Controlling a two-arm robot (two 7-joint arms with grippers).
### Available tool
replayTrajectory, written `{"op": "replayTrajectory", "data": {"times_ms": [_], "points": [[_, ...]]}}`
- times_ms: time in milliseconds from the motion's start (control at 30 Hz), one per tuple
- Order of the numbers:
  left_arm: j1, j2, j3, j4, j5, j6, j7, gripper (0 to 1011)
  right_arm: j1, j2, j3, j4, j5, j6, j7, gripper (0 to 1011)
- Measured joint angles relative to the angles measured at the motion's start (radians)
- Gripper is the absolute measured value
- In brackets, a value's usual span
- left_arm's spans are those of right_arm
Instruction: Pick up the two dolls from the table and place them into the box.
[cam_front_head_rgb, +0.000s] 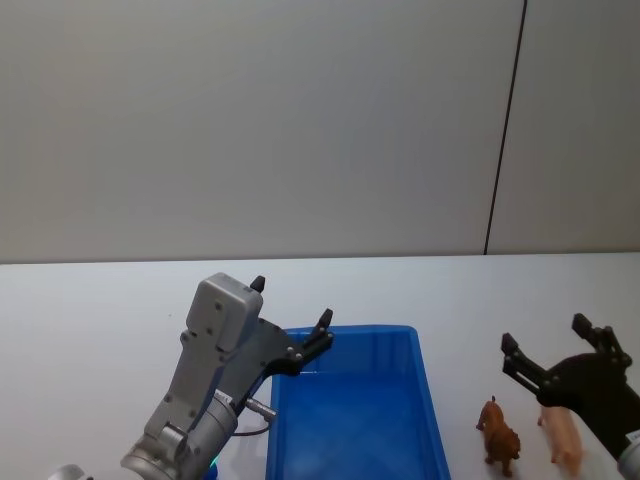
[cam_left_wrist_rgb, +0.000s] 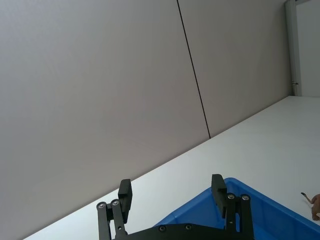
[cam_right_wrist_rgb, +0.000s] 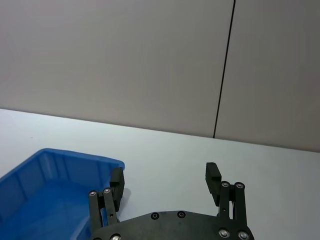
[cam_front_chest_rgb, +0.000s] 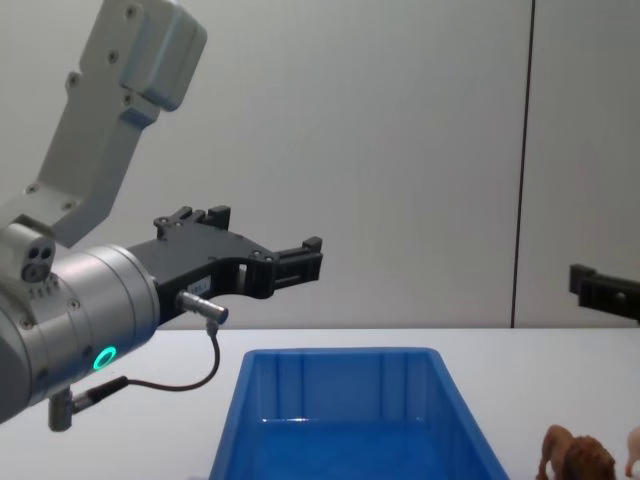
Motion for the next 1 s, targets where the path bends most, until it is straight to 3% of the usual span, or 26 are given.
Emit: {"op": "replayTrajectory", "data": {"times_ms": [600,1000], "points": [[0.000,0.000,0.000,0.000,0.000,0.000,0.000,1001,-0.032,0.022,0.027,-0.001,0.021,0.126,-0.063,1001],[0.000,0.000,0.000,0.000,0.000,0.000,0.000,1001,-0.056,0.027,0.039,0.015,0.037,0.172,-0.101,1001]]}}
